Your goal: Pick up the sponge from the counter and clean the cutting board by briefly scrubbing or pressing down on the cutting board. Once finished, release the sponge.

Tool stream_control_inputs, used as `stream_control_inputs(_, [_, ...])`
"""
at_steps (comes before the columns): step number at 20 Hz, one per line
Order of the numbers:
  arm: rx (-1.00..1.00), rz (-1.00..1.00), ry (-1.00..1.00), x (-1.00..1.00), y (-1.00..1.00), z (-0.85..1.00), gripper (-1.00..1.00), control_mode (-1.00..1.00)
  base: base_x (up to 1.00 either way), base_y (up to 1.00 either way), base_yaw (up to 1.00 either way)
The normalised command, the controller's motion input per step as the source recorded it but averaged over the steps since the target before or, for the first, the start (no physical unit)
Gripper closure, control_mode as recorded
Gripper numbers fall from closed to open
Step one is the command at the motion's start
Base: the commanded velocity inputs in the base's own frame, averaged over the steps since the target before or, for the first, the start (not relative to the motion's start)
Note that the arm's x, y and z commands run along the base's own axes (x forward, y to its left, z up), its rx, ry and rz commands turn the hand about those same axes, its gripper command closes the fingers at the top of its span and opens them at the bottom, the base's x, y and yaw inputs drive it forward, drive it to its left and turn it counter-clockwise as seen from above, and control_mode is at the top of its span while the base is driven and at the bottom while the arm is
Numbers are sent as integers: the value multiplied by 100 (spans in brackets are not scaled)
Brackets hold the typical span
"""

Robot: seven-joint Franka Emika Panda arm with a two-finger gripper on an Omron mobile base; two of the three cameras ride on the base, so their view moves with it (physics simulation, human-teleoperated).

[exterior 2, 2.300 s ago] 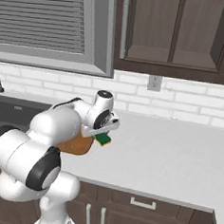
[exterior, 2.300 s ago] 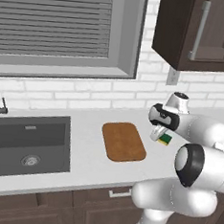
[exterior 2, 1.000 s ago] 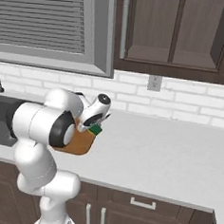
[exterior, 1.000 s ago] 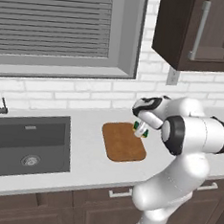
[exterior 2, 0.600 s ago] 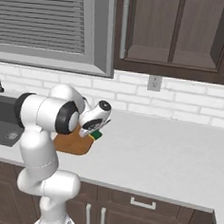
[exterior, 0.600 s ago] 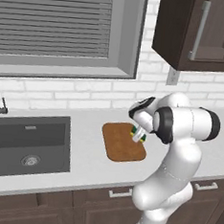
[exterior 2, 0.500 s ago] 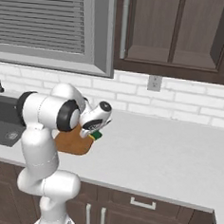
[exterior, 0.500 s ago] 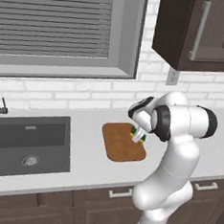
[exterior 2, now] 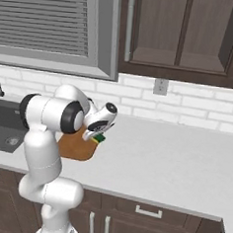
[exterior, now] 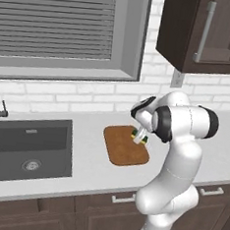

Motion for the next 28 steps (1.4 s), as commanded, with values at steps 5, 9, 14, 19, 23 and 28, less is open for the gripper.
stream_control_inputs(5, [0, 9, 0, 10, 40, 12, 100, -100, 0, 0, 0])
stream_control_inputs(9, [-2, 0, 0, -17, 8, -95, 100, -100, 0, 0, 0])
stream_control_inputs(14, [-5, -1, -7, -78, 3, -100, 100, -100, 0, 0, 0])
stream_control_inputs(19, [3, -1, -25, -98, 63, -80, 100, -100, 0, 0, 0])
stream_control_inputs(23, [8, 0, -33, -48, 45, 29, 100, -100, 0, 0, 0])
stream_control_inputs(28, [3, 0, -8, 19, 31, 34, 100, -100, 0, 0, 0])
